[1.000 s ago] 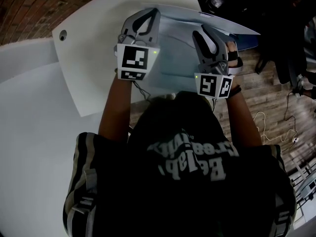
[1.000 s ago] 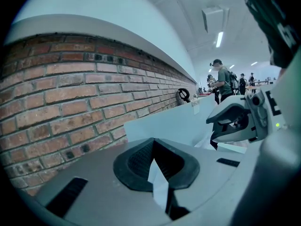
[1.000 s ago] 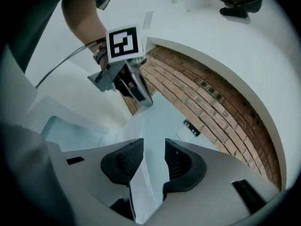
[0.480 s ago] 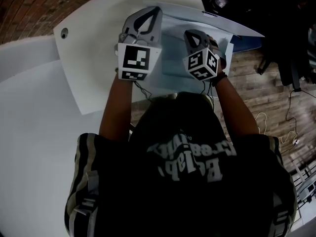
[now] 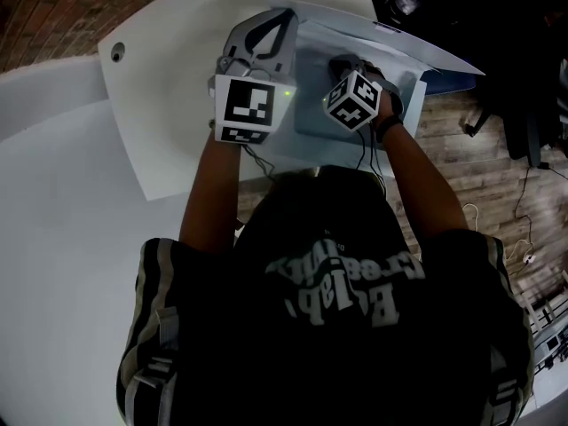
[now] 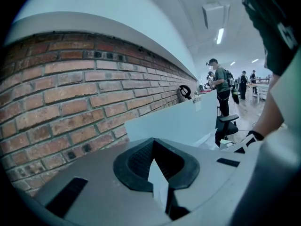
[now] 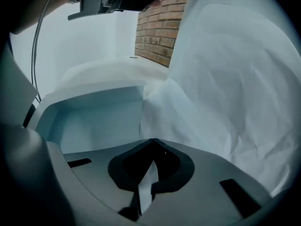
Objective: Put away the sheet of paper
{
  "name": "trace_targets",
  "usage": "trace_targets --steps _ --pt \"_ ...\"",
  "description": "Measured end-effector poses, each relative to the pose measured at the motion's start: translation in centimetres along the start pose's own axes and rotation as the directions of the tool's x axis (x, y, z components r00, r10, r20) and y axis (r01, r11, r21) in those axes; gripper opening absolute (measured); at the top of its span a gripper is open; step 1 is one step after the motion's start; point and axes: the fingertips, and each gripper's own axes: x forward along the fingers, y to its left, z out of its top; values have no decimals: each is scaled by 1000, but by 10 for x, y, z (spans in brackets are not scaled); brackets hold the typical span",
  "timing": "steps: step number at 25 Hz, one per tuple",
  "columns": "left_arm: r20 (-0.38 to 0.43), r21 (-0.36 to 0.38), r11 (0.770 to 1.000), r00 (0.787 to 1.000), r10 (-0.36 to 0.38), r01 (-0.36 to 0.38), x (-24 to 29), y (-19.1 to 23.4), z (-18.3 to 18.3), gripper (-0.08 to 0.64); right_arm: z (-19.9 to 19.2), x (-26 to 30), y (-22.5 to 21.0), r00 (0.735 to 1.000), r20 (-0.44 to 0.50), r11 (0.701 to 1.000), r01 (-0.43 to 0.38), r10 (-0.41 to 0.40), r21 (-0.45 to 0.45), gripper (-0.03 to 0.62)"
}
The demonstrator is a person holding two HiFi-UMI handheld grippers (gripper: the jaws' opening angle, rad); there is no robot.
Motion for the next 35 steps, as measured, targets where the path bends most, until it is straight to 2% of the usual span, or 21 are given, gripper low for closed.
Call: trace_targets --steps 5,9,13,19,28,32,35 --pt "-2 1 1000 1000 1 -1 2 2 0 2 -18 -8 0 997 -56 998 -47 45 -41 -6" --pt "-1 -1 1000 1000 5 -5 2 3 -1 2 -23 -11 1 995 -47 995 -92 90 -28 -6" --pt "-5 5 1000 1000 5 -5 3 3 -2 2 -24 -13 11 987 -60 986 -155 151 -54 -6" --pt "-3 9 1000 1000 15 -15 5 6 -2 2 -27 -18 32 963 -72 965 -262 259 -30 -6" --pt "0 -2 1000 1000 16 -16 7 7 -2 2 -33 -31 72 919 -109 919 -388 379 -75 -6" --pt "-2 -1 1000 1000 16 -16 8 7 -3 2 -34 -35 76 915 -111 912 -398 387 -98 -6" --pt "-5 4 1000 1000 21 -21 8 9 -4 2 -20 -40 52 949 -55 942 -315 310 -117 -6"
